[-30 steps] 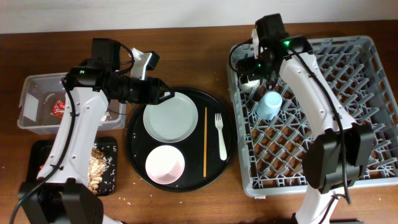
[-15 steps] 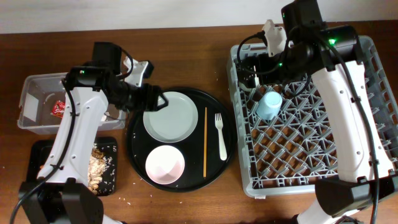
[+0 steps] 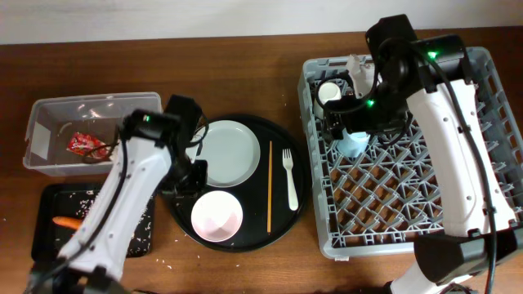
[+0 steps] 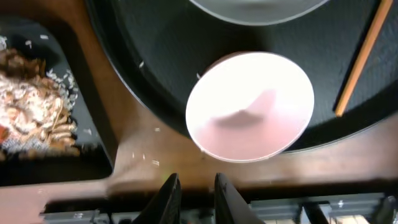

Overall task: Sort waste into correct bins and load items into the dishwasher rack
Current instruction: 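Grasp the pink bowl on the round tray with the left gripper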

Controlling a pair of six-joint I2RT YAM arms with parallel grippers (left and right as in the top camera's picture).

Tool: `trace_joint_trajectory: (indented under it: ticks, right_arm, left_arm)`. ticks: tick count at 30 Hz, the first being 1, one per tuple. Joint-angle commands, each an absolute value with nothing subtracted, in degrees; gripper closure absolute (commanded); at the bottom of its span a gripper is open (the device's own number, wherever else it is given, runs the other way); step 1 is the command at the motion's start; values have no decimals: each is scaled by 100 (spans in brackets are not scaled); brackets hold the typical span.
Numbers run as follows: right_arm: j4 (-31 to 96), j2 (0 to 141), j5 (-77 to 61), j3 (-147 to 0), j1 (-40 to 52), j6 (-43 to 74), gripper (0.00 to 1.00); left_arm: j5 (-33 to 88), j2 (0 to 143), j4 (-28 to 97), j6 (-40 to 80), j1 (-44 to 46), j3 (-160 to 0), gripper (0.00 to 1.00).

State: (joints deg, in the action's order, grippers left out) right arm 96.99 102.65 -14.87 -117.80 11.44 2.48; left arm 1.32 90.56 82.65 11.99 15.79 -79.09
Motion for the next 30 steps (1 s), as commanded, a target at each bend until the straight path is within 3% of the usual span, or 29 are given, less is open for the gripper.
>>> trace_joint_trajectory:
  ticks: [1, 16, 29, 30]
  right_arm:
    - [9730, 10259, -1435, -11524, 1151, 200, 1]
    - [9341, 10259, -1435, -10853, 1155, 198, 1]
    - [9255, 10259, -1435, -10853, 1155, 198, 1]
    - [9253, 10259, -1437, -10853, 1157, 198, 1]
  left_arm:
    - [-40, 8167, 7870, 1487, 1621, -7131, 79]
    - [134, 8012, 5299, 1938, 1623, -4558, 69]
    - [128, 8012, 4307, 2443, 1625, -4042, 69]
    - [128, 8012, 4289, 2443, 1625, -4042, 76]
